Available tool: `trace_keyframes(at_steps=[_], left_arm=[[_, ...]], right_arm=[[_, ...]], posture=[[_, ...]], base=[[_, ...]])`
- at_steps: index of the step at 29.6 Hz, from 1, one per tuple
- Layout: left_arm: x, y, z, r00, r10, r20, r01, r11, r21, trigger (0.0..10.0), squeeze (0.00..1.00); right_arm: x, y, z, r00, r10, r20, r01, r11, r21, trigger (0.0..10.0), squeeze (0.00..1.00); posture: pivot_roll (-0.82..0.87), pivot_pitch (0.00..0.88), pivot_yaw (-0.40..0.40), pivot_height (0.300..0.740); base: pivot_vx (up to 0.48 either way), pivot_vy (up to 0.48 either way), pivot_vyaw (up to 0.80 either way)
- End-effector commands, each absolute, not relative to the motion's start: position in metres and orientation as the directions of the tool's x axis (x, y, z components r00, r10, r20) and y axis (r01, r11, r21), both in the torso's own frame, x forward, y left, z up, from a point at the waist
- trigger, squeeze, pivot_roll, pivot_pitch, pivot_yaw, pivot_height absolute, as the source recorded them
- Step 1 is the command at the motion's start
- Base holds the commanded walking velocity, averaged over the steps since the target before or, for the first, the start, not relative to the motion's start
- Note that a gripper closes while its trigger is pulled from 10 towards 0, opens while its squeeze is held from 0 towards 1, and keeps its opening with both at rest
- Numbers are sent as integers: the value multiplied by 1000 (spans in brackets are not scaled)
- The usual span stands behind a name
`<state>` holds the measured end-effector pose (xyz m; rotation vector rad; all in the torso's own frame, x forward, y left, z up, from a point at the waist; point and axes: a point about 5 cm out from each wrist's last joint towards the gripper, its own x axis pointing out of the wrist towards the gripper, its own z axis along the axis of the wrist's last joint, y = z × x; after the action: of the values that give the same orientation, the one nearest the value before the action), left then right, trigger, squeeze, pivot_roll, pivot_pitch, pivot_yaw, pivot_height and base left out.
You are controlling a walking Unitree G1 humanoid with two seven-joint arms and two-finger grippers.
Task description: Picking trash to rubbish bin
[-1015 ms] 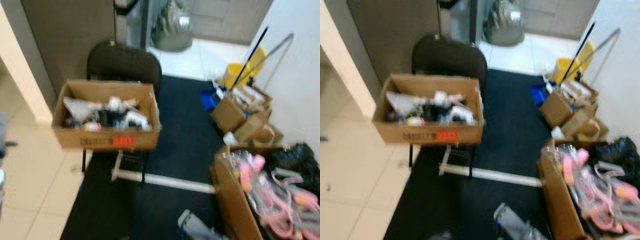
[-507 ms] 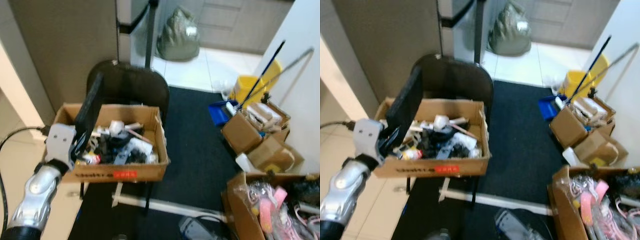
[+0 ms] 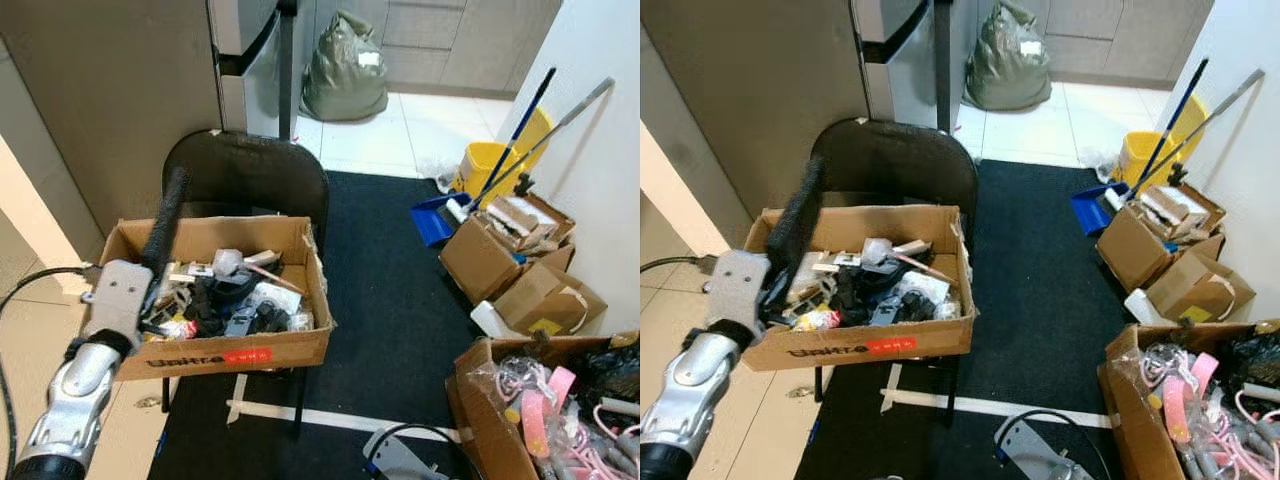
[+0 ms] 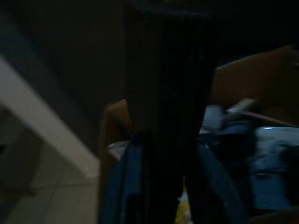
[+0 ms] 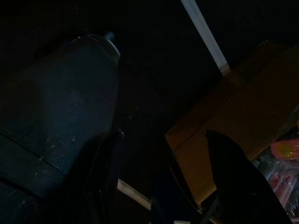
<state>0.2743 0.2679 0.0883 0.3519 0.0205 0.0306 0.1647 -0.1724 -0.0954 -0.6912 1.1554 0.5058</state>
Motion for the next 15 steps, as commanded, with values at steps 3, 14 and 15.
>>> trace_keyframes(at_steps=[3, 14, 15], left_arm=[[274, 282, 93, 991, 129, 30, -131, 910, 394, 10000, 1000], [272, 298, 97, 969, 238, 70, -246, 882, 401, 10000, 1000], [273, 298, 97, 967, 245, 74, -253, 882, 398, 10000, 1000]], right_arm=[[153, -173, -100, 294, 7, -956, -687, 697, -206, 10000, 0], [154, -168, -100, 297, 15, -955, -688, 696, -203, 10000, 0], [154, -168, -100, 298, 15, -955, -689, 696, -203, 10000, 0]], posture=[[179, 54, -16, 740], [181, 52, -17, 740], [181, 52, -17, 740]], base=[[0, 0, 0], [0, 0, 0], [0, 0, 0]])
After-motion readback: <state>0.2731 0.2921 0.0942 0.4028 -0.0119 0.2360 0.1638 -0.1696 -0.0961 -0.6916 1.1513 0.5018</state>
